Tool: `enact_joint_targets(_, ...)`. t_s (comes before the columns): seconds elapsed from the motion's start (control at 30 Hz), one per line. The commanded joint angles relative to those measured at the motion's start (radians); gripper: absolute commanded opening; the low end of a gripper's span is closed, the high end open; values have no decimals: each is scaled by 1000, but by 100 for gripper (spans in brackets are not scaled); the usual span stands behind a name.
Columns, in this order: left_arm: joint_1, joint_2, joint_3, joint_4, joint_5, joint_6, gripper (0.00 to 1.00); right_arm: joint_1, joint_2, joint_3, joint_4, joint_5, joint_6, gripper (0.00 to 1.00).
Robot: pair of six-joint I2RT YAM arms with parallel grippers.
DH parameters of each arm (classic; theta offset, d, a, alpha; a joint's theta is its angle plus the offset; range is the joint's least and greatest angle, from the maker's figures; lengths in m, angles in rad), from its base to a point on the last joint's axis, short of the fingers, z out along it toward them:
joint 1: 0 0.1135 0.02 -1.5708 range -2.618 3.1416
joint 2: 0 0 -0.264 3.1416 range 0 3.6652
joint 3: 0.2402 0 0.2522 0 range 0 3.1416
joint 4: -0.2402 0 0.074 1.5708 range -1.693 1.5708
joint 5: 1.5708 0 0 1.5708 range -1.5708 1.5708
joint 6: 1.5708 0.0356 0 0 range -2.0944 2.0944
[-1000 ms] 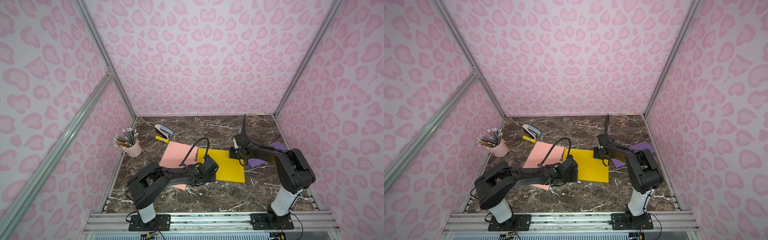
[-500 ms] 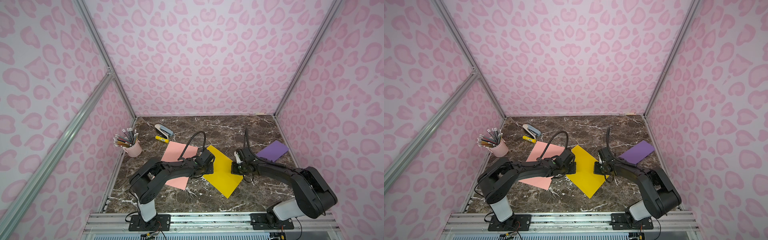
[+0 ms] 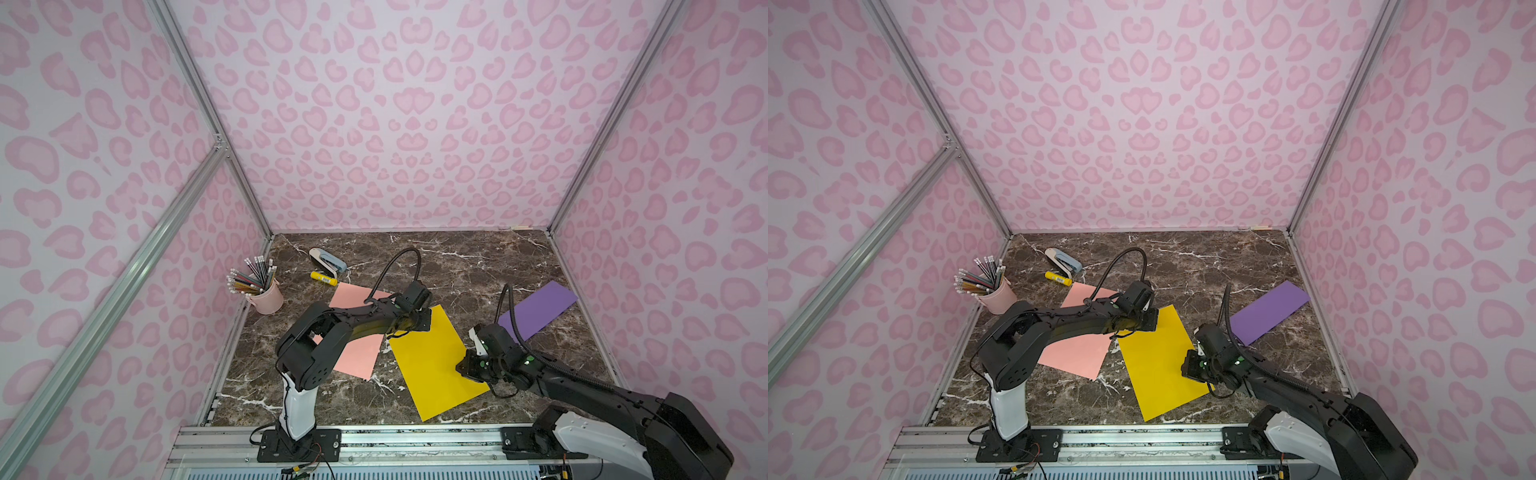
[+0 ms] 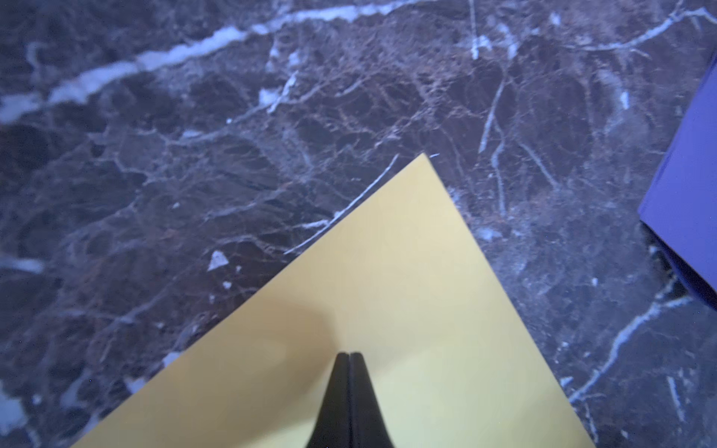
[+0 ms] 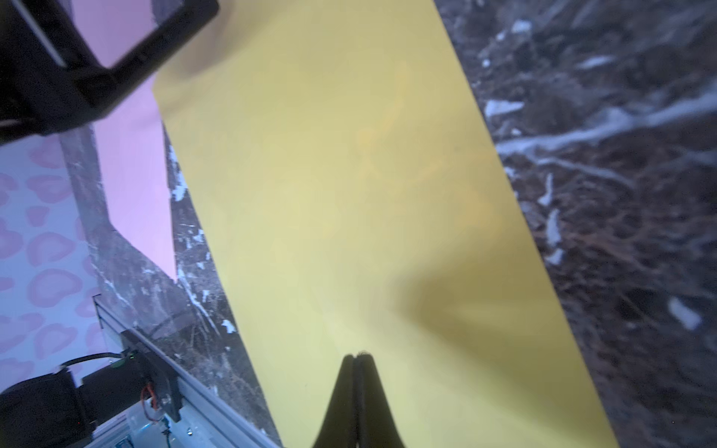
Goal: Fold the rectangular paper in half along the long edge
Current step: Adjust the paper at the center of the board.
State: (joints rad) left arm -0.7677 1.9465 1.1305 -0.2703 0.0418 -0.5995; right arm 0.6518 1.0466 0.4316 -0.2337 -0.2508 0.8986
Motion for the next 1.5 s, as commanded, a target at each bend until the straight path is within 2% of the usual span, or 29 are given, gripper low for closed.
enact_joint_targets(0.0,2,-54,10,57,29,51,4,0,-2,58,-3,59,-18,0)
enact_joint_targets(0.1,1,-148,-27,63,17,35,4,-6,115,135,6,50,-113,0)
enact_joint_targets(0.23,-11,-328,-200,82,-37,-63,4,9,329,261,18,-1,-201,0)
enact_joint_targets(0.43,-45,-610,-458,82,-97,-191,4,21,538,384,80,-9,-258,0)
enact_joint_targets(0.57,-103,-735,-535,68,-122,-249,4,23,648,430,116,-19,-255,0)
enact_joint_targets(0.7,-123,-799,-581,43,-139,-282,4,17,724,460,130,19,-239,0)
enact_joint_targets(0.87,-131,-789,-593,49,-129,-289,4,-50,744,432,189,41,-155,0)
enact_joint_targets(1.1,-136,-702,-537,64,-126,-259,4,-176,650,307,311,32,19,0)
enact_joint_targets(1.27,-138,-589,-467,112,-108,-230,4,-174,642,357,302,-21,32,0)
enact_joint_targets(1.4,-139,-467,-385,165,-79,-207,4,-177,549,380,240,-19,11,0)
enact_joint_targets(1.47,-140,-404,-344,196,-49,-192,4,-191,478,380,190,4,-17,8)
